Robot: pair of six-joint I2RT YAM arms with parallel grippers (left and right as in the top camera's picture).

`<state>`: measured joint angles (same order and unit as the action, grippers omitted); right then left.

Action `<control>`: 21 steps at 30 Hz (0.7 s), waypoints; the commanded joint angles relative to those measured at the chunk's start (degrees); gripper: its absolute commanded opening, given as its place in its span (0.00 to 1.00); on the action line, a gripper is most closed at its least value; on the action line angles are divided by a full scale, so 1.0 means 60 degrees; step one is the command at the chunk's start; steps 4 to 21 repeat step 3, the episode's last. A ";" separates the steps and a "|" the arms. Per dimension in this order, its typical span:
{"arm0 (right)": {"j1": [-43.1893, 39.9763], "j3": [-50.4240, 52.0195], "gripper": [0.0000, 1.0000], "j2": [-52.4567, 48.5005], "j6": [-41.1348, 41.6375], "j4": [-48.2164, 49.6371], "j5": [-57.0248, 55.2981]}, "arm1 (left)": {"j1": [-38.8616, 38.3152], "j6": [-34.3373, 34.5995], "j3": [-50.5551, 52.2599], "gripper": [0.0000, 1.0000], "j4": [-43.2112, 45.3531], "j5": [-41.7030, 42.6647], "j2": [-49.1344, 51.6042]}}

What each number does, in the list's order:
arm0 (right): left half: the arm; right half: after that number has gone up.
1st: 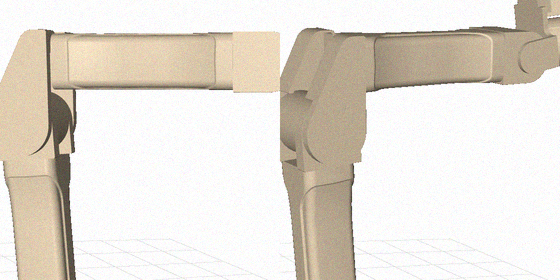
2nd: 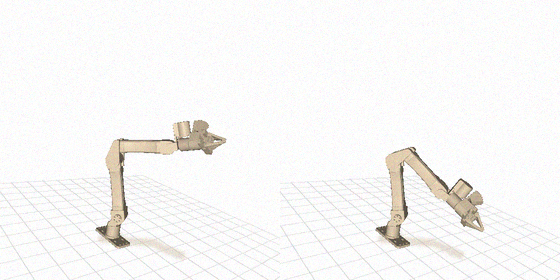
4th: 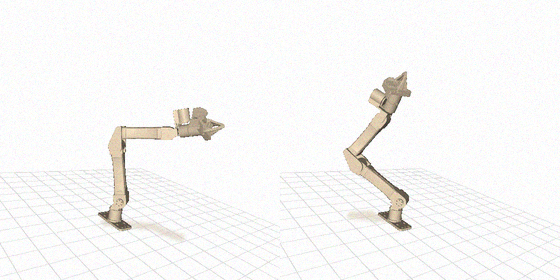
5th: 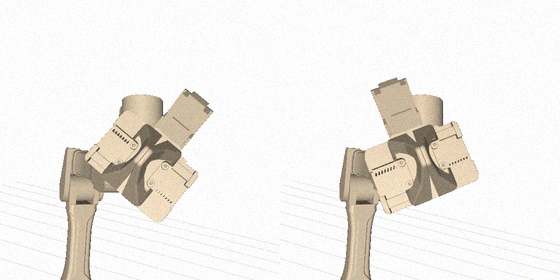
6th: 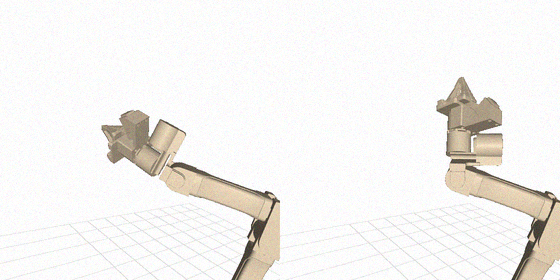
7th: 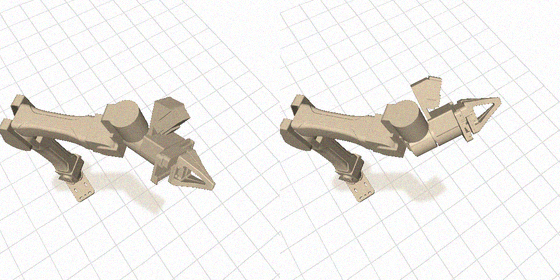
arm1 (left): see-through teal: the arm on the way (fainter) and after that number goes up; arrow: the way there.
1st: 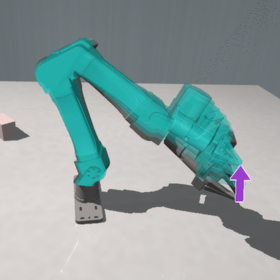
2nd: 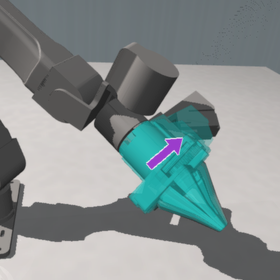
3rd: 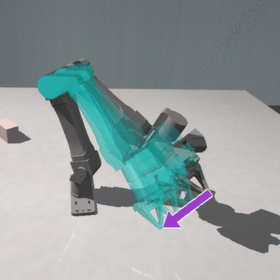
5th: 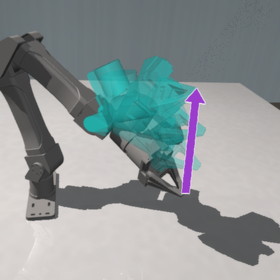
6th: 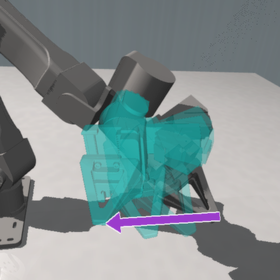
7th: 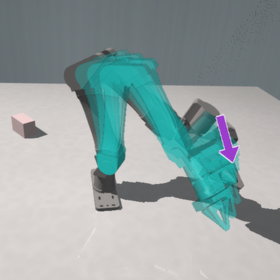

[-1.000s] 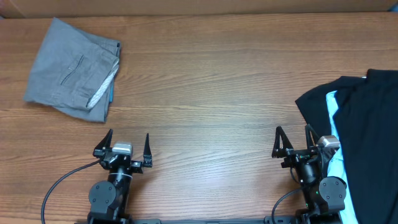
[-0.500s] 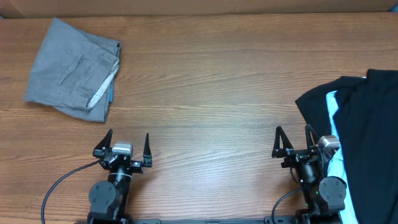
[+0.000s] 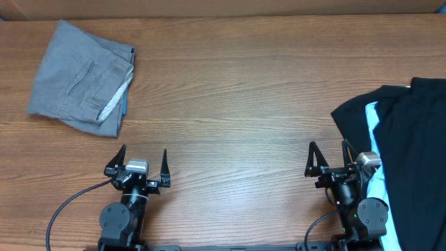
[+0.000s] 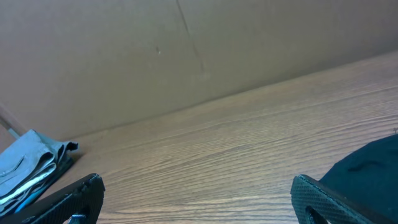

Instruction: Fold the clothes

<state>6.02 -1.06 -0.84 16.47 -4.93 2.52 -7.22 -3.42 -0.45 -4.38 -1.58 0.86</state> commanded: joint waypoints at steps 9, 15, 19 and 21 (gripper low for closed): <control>-0.0033 0.0102 1.00 0.0113 -0.0004 0.0066 -0.0087 | -0.0051 -0.0146 0.0029 1.00 0.0025 -0.0080 -0.0102; -0.0033 0.0102 1.00 0.0113 -0.0004 0.0066 -0.0087 | -0.0051 -0.0146 0.0029 1.00 0.0025 -0.0080 -0.0102; -0.0033 0.0102 1.00 0.0113 -0.0004 0.0066 -0.0087 | -0.0051 -0.0146 0.0029 1.00 0.0025 -0.0080 -0.0102; -0.0033 0.0102 1.00 0.0113 -0.0004 0.0066 -0.0087 | -0.0051 -0.0146 0.0029 1.00 0.0025 -0.0080 -0.0102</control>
